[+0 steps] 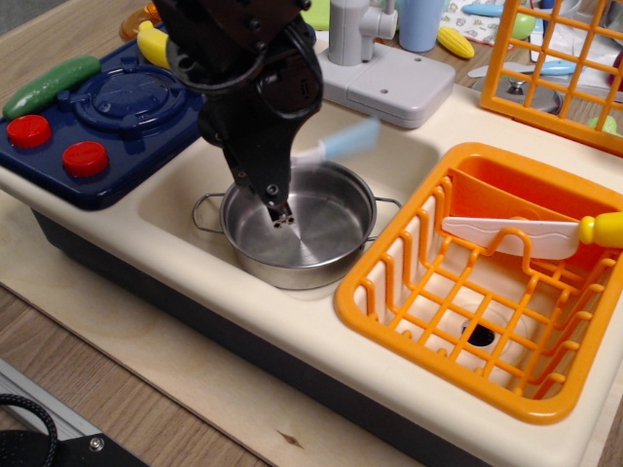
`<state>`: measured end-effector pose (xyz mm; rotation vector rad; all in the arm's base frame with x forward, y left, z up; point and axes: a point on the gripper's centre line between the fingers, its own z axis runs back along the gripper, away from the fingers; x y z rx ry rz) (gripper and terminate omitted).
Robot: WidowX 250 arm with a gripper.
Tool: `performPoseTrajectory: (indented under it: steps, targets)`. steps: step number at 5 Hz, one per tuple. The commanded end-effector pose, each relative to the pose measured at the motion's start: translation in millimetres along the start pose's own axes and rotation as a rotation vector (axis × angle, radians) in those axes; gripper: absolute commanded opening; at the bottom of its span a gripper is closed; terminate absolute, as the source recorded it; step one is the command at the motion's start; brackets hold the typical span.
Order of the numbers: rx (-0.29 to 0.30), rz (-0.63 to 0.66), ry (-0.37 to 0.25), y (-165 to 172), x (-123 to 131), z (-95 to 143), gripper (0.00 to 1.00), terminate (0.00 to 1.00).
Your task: Put spoon into pan
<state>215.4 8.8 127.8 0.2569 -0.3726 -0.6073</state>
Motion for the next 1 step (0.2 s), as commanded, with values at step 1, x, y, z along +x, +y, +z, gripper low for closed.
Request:
performPoseTrajectory:
  steps: [1]
  targets:
    - [0.01,-0.003,-0.011,3.6,2.3,2.3,1.0,1.0]
